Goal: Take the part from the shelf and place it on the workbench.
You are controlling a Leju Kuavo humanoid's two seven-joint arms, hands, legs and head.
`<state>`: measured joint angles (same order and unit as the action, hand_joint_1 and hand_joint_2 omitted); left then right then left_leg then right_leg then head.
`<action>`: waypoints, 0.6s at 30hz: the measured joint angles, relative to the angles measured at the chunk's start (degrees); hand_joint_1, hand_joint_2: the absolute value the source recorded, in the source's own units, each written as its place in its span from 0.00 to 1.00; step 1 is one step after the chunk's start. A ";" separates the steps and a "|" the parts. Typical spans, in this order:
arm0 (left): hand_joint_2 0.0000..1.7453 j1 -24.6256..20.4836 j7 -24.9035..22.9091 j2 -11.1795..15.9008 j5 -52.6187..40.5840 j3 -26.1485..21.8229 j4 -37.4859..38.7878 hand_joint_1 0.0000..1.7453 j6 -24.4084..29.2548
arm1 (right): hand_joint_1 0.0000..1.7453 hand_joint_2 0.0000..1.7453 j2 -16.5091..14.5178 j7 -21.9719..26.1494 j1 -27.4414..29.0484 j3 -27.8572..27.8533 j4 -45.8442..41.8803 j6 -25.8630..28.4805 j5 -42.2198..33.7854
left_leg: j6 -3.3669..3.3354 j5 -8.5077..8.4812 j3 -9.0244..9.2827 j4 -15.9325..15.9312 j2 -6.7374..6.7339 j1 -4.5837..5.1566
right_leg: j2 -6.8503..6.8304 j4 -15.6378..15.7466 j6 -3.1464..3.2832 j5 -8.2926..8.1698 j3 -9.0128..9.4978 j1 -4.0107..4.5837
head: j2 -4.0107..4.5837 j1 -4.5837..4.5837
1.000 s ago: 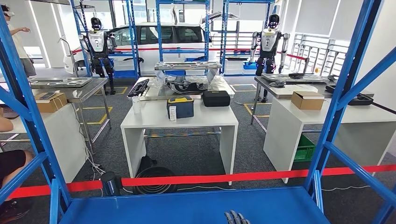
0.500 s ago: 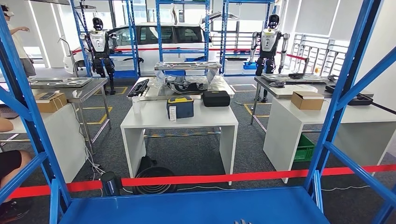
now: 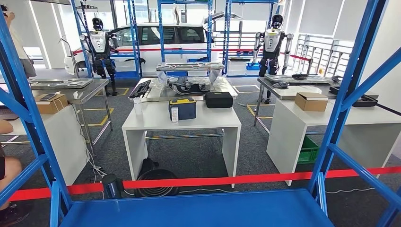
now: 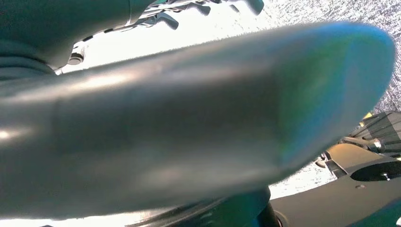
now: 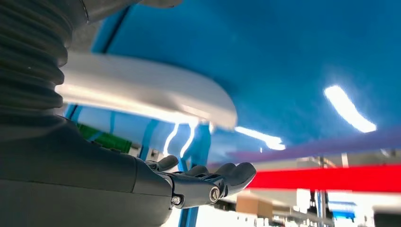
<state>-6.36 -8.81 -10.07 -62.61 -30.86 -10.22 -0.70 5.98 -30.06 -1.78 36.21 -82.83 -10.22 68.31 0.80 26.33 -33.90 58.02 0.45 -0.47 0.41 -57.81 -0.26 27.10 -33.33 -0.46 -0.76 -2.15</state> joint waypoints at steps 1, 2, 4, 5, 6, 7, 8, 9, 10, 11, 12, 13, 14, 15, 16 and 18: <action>0.00 0.00 0.00 -0.04 -0.02 0.00 0.01 0.00 -0.03 | 0.00 1.00 0.03 -0.03 0.62 -0.24 -0.22 -0.07 -0.22 | 0.01 0.01 0.00 0.00 0.00 0.00 | 0.00 0.00 0.00 0.00 0.00 0.00 | 0.01 0.00; 0.00 0.01 0.00 -0.06 -0.03 0.00 0.01 0.00 -0.04 | 0.00 1.00 0.05 -0.05 1.16 -0.47 -0.41 -0.13 -0.36 | 0.01 0.01 0.00 0.00 -0.01 0.00 | 0.01 0.00 0.00 0.01 0.00 0.00 | 0.01 0.00; 0.00 0.00 0.01 -0.08 -0.04 0.00 0.01 0.00 -0.04 | 0.00 1.00 0.14 -0.07 1.94 -0.72 -0.63 -0.24 -0.50 | 0.04 0.03 0.01 0.00 -0.03 0.00 | 0.03 0.00 0.01 0.01 -0.01 0.00 | 0.01 0.00; 0.00 0.00 0.02 -0.08 -0.04 0.00 0.01 0.00 -0.04 | 0.00 1.00 0.17 -0.08 2.24 -0.77 -0.72 -0.31 -0.53 | 0.04 0.04 0.01 0.00 -0.03 0.00 | 0.04 0.00 0.01 0.01 -0.01 0.00 | 0.00 0.00; 0.00 0.00 0.01 -0.08 -0.05 0.00 0.01 0.00 -0.04 | 0.00 1.00 0.20 -0.10 2.49 -0.86 -0.80 -0.42 -0.58 | 0.05 0.04 0.01 0.00 -0.03 0.00 | 0.04 0.00 0.01 0.01 -0.01 0.00 | 0.00 0.00; 0.00 0.01 -0.03 -0.08 -0.05 0.00 0.01 0.00 0.01 | 0.00 1.00 0.24 -0.13 2.73 -1.00 -0.86 -0.52 -0.70 | 0.05 0.04 0.01 0.00 -0.03 0.00 | 0.04 0.00 0.01 0.01 -0.01 0.00 | 0.00 -0.01; 0.00 0.04 -0.11 -0.07 -0.05 0.00 0.01 0.00 0.12 | 0.01 1.00 0.30 -0.16 2.95 -1.21 -0.88 -0.60 -0.85 | 0.05 0.04 0.01 0.00 -0.03 0.00 | 0.03 0.00 0.02 0.02 -0.01 0.00 | 0.01 -0.01; 0.00 0.09 -0.20 -0.06 -0.01 -0.01 0.01 0.00 0.34 | 0.06 1.00 0.41 -0.19 3.21 -1.45 -0.89 -0.64 -1.07 | 0.05 0.04 0.01 0.00 -0.02 0.00 | 0.03 0.00 0.02 0.03 0.00 0.00 | 0.01 -0.01; 0.00 0.15 -0.27 -0.03 0.09 -0.04 0.01 0.00 0.68 | 0.23 1.00 0.56 -0.21 3.52 -1.72 -0.93 -0.63 -1.36 | 0.05 0.04 0.01 0.00 -0.02 0.00 | 0.03 0.00 0.03 0.04 0.01 0.00 | 0.01 -0.01; 0.00 0.23 -0.30 0.01 0.26 -0.14 0.01 0.00 1.08 | 0.47 1.00 0.73 -0.23 3.81 -1.97 -1.01 -0.63 -1.64 | 0.06 0.04 0.02 0.00 -0.03 0.00 | 0.03 0.00 0.04 0.04 0.01 0.00 | 0.01 0.00; 0.00 0.32 -0.29 0.07 0.53 -0.33 0.01 0.00 1.50 | 0.72 1.00 0.92 -0.25 4.11 -2.21 -1.08 -0.62 -2.00 | 0.06 0.05 0.02 0.00 -0.03 0.00 | 0.03 0.00 0.04 0.04 0.01 0.00 | 0.00 0.00; 0.00 0.38 -0.28 0.14 0.81 -0.55 0.01 0.00 1.85 | 0.91 1.00 1.09 -0.28 4.36 -2.41 -1.14 -0.62 -2.37 | 0.07 0.05 0.03 0.00 -0.03 0.00 | 0.03 0.00 0.03 0.05 0.01 0.00 | 0.00 0.00; 0.00 0.43 -0.27 0.19 1.07 -0.77 0.01 0.00 2.09 | 0.99 1.00 1.24 -0.31 4.55 -2.53 -1.17 -0.62 -2.66 | 0.07 0.06 0.03 0.00 -0.03 0.00 | 0.03 0.00 0.03 0.05 0.02 0.00 | 0.00 -0.01; 0.00 0.47 -0.26 0.25 1.31 -0.98 0.01 0.00 2.30 | 1.00 1.00 1.41 -0.34 4.76 -2.68 -1.20 -0.62 -2.99 | 0.07 0.06 0.03 0.00 -0.03 0.00 | 0.03 0.00 0.03 0.06 0.02 0.00 | 0.00 -0.01; 0.00 0.53 -0.24 0.31 1.52 -1.20 0.01 0.00 2.43 | 1.00 1.00 1.55 -0.36 4.95 -2.85 -1.23 -0.62 -3.26 | 0.07 0.07 0.03 0.00 -0.02 0.00 | 0.03 0.00 0.02 0.06 0.03 0.00 | 0.00 0.00; 0.00 0.72 -0.07 0.42 1.96 -1.71 0.01 0.00 2.60 | 1.00 1.00 1.85 -0.42 5.40 -3.37 -1.29 -0.62 -3.81 | 0.07 0.07 0.03 0.00 -0.02 0.00 | 0.03 0.00 0.02 0.07 0.03 0.00 | 0.00 0.00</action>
<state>-5.64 -8.88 -9.65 -60.65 -32.57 -10.21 1.90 7.83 -30.47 3.62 32.84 -84.12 -10.84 64.50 0.87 26.40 -33.86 58.02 0.43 -0.48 0.44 -57.82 -0.24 27.17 -33.30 -0.46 -0.76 -2.15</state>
